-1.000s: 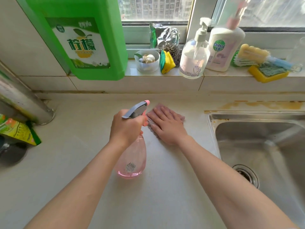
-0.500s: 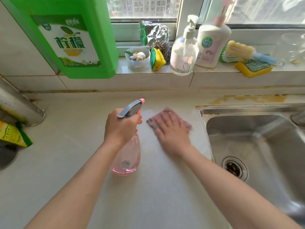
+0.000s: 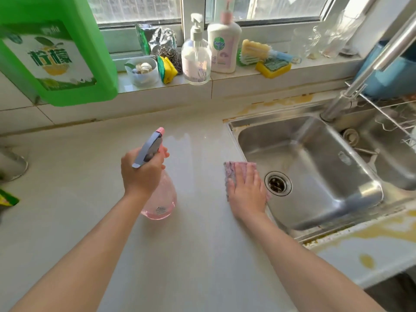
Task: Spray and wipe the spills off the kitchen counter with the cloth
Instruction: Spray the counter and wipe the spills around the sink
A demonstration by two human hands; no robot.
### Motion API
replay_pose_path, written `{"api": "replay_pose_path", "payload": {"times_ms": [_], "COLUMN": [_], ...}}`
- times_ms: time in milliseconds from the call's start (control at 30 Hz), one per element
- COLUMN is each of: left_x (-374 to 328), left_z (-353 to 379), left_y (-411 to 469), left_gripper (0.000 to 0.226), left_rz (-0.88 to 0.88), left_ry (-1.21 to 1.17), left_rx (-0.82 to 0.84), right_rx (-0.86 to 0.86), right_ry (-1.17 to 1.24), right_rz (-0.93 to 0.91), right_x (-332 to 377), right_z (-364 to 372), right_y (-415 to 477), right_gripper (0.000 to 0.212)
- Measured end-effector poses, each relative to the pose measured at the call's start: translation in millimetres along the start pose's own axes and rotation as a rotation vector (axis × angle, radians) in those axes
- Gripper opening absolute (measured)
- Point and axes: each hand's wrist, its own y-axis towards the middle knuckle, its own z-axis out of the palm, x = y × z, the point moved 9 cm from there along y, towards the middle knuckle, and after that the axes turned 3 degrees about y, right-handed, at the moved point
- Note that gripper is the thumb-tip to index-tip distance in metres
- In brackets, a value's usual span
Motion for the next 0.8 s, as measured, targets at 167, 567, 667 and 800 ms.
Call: {"api": "replay_pose_path", "payload": {"times_ms": [167, 567, 667, 800], "left_x": [-9, -34, -40, -43], "left_z": [23, 87, 103, 119], "left_y": [-35, -134, -161, -190], "left_gripper": [0.020, 0.020, 0.020, 0.019], "left_rz": [0.017, 0.018, 0.025, 0.032], "left_ry": [-0.043, -0.026, -0.011, -0.006], "left_rx": [0.127, 0.259, 0.258, 0.249], "right_rx": [0.024, 0.280, 0.335, 0.327], "right_ry": [-0.009, -0.141, -0.198, -0.201], "right_rz": [-0.058, -0.329, -0.425, -0.385], "right_x": [-25, -80, -99, -149], "right_z": [-2, -6, -12, -23], "right_y": [-44, -135, -152, -157], "right_gripper": [0.077, 0.068, 0.069, 0.073]}}
